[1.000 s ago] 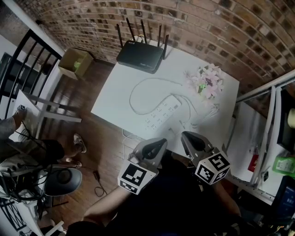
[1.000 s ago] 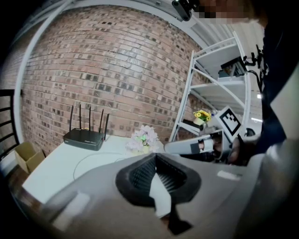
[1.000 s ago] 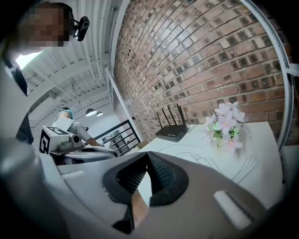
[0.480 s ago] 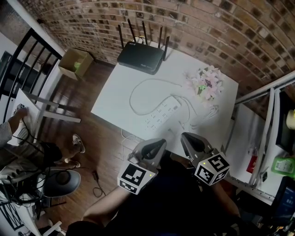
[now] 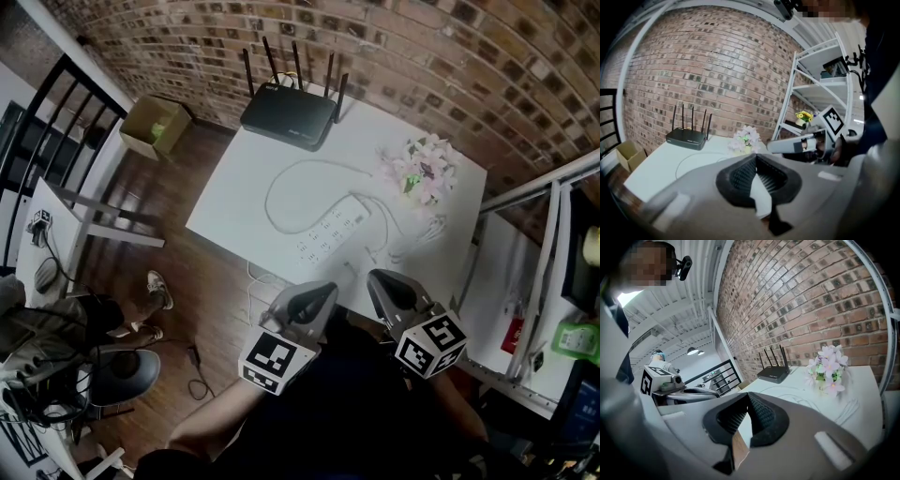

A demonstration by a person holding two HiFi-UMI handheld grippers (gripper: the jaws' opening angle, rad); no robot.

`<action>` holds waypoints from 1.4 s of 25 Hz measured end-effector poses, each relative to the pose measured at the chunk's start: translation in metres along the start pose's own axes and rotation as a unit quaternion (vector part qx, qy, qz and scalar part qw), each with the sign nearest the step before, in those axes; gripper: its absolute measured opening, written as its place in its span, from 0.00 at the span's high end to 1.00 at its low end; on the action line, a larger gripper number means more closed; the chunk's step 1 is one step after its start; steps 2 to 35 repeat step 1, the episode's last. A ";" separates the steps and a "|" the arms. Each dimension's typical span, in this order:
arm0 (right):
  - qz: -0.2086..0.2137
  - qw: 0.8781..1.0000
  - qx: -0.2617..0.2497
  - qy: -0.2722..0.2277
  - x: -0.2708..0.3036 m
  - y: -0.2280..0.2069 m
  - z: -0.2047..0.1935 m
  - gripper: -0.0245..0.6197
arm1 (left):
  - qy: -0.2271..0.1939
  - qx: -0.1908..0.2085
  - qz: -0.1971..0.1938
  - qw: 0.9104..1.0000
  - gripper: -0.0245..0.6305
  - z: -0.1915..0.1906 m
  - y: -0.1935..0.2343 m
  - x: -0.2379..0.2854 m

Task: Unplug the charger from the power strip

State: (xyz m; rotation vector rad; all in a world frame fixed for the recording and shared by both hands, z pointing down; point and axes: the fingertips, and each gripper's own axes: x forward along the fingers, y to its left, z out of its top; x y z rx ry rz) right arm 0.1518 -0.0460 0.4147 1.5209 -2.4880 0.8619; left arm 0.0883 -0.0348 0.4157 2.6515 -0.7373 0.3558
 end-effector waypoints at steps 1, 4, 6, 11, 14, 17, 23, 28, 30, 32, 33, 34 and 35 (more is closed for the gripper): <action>0.000 1.000 0.000 0.000 0.000 0.000 0.001 0.95 | 0.000 0.000 0.000 1.000 0.95 0.000 0.001 0.000; 0.000 1.000 0.000 0.000 0.000 0.000 0.001 0.95 | 0.000 0.000 0.000 1.000 0.95 0.000 0.001 0.000; 0.000 1.000 0.000 0.000 0.000 0.000 0.001 0.95 | 0.000 0.000 0.000 1.000 0.95 0.000 0.001 0.000; 0.000 1.000 0.000 0.000 0.000 0.000 0.001 0.95 | 0.000 0.000 0.000 1.000 0.95 0.000 0.001 0.000; 0.000 1.000 0.000 0.000 0.000 0.000 0.001 0.95 | 0.000 0.000 0.000 1.000 0.95 0.000 0.001 0.000; 0.000 1.000 0.000 0.000 0.000 0.000 0.001 0.95 | 0.000 0.000 0.000 1.000 0.95 0.000 0.001 0.000; 0.000 1.000 0.000 0.000 0.000 0.000 0.001 0.95 | 0.000 0.000 0.000 1.000 0.95 0.000 0.001 0.000; 0.000 1.000 0.000 0.000 0.000 0.000 0.001 0.95 | 0.000 0.000 0.000 1.000 0.95 0.000 0.001 0.000; 0.000 1.000 0.000 0.000 0.000 0.000 0.001 0.95 | 0.000 0.000 0.000 1.000 0.95 0.000 0.001 0.000; 0.000 1.000 0.000 0.000 0.000 0.000 0.001 0.95 | 0.000 0.000 0.000 1.000 0.95 0.000 0.001 0.000; 0.000 1.000 0.000 0.000 0.000 0.000 0.001 0.95 | 0.000 0.000 0.000 1.000 0.95 0.000 0.001 0.000; 0.000 1.000 0.000 0.000 0.000 0.000 0.001 0.95 | 0.000 0.000 0.000 1.000 0.95 0.000 0.001 0.000; 0.000 1.000 0.000 0.000 0.000 0.000 0.001 0.95 | 0.000 0.000 0.000 1.000 0.95 0.000 0.001 0.000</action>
